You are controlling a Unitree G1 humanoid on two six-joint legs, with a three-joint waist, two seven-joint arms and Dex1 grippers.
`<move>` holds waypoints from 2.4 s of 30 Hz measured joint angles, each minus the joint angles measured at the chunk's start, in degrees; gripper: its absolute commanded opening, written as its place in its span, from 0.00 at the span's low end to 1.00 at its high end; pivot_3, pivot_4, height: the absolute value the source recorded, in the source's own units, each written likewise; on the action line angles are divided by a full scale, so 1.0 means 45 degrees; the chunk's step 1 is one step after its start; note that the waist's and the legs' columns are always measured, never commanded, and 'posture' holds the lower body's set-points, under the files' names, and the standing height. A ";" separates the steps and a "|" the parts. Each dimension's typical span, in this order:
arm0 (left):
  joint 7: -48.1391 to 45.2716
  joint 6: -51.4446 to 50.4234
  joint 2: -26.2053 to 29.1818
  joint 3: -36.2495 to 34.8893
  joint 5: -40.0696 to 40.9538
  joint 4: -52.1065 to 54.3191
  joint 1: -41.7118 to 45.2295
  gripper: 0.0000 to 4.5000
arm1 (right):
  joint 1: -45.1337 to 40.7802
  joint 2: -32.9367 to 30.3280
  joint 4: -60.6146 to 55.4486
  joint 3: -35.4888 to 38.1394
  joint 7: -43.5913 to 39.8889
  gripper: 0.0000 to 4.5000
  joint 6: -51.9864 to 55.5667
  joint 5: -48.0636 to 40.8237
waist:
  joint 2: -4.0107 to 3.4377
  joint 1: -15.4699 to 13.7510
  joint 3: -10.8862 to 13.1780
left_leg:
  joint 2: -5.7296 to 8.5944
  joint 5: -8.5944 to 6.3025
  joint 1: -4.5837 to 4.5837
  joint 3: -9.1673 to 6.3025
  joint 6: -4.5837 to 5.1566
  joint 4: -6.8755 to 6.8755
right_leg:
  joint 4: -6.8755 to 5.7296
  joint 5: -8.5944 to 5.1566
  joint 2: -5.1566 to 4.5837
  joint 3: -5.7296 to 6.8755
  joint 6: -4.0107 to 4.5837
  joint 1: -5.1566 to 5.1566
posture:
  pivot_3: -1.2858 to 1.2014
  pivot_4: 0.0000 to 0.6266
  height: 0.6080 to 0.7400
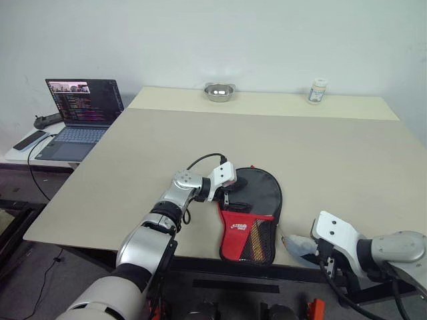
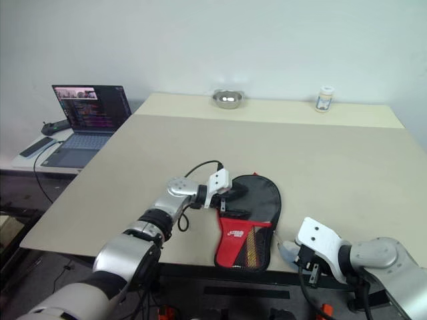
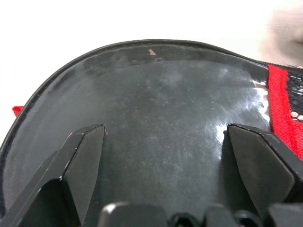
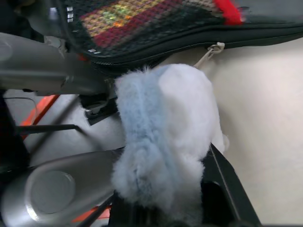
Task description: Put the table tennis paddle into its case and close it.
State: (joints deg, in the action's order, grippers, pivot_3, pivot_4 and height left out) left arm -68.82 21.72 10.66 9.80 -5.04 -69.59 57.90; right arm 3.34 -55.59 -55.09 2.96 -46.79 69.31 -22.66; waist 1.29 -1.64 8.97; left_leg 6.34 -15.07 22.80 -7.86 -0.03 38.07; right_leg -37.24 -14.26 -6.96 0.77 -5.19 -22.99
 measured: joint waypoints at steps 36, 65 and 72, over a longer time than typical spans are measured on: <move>0.0695 0.0561 -0.0693 0.0164 -0.0555 -0.0223 0.0015 1.00 | 0.1419 -0.3079 0.0021 0.2749 0.3646 1.00 -0.1955 -0.9228 | 0.0067 0.0123 0.0005 | -0.0011 -0.0065 -0.0196 0.0052 0.0091 -0.0018 | 0.0082 -0.0044 -0.0014 -0.0021 -0.0107 0.0210 | 0.52 0.24 1.00; 0.0795 -0.5949 0.3565 -0.1550 0.2585 1.2069 -0.6790 1.00 | -0.9127 0.3796 1.7107 -0.1876 0.0689 1.00 -1.1002 0.0651 | -0.0012 0.0579 0.0081 | 0.0002 -0.0038 0.0013 0.0045 -0.0020 -0.0006 | 0.0037 -0.0004 -0.0007 -0.0065 -0.0020 -0.0057 | 0.52 0.24 1.00; 0.1253 -0.6192 0.4002 -0.1557 0.2674 1.2036 -0.6664 1.00 | -0.7894 0.3218 1.5643 -0.1403 -0.1078 1.00 -1.0806 0.0658 | -0.0019 0.0588 0.0081 | -0.0002 -0.0040 0.0015 0.0048 -0.0021 -0.0015 | 0.0051 -0.0005 -0.0005 -0.0070 -0.0019 -0.0059 | 0.52 0.24 1.00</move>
